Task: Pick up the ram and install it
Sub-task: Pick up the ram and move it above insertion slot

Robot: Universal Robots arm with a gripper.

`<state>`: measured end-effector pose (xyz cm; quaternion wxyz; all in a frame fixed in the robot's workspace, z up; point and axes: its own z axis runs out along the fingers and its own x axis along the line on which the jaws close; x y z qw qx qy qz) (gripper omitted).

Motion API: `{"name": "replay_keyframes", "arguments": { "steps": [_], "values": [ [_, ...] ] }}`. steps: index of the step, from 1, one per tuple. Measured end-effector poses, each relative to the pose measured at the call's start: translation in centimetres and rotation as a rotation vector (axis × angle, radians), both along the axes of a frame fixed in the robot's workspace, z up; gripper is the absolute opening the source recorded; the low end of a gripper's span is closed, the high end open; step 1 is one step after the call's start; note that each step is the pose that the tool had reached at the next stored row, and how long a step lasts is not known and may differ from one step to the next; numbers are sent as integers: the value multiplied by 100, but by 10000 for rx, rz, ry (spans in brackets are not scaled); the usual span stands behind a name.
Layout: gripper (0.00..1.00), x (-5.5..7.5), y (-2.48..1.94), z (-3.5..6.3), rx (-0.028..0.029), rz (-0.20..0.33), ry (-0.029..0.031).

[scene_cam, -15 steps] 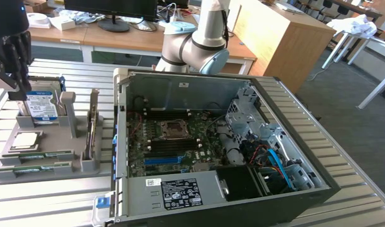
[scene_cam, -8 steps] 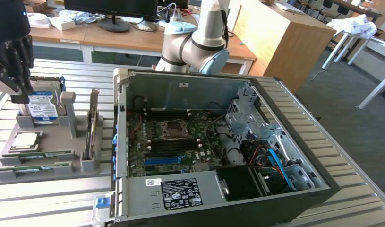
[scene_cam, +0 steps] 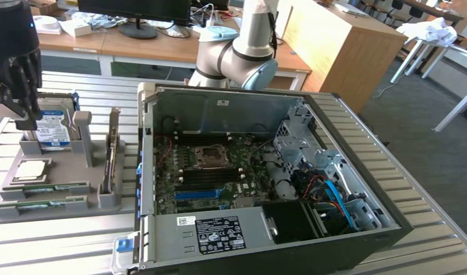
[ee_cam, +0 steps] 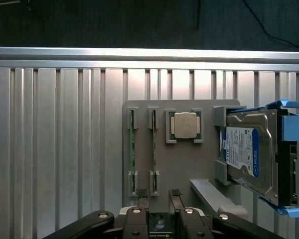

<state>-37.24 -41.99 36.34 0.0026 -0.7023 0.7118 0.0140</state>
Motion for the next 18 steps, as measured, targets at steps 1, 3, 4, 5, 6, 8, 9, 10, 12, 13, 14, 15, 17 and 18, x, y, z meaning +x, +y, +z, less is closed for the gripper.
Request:
{"name": "replay_keyframes", "arguments": {
  "steps": [1, 3, 4, 5, 6, 8, 9, 10, 12, 13, 14, 15, 17, 18],
  "values": [
    [30, 0, 0, -10, 1, 0, -1],
    [30, 0, 0, -28, 1, 0, -1],
    [30, 0, 0, -36, 0, 0, -1],
    [30, 0, 0, -44, 0, 0, 0],
    [30, 0, 0, -54, 0, 0, 0],
    [30, 0, 0, -72, 0, 0, -1],
    [30, 0, 0, -80, 0, 0, 0],
    [30, 0, 0, -88, 0, 0, 0],
    [30, 0, 0, -106, 0, 0, 0],
    [30, 0, 0, -114, 0, 0, -1],
    [30, 0, 0, -124, 0, 0, 0],
    [30, 0, 0, -133, 0, 0, 0],
    [30, 0, 0, -160, -1, 0, 0],
    [30, 0, 0, -175, 0, 0, -1]
  ]
}}
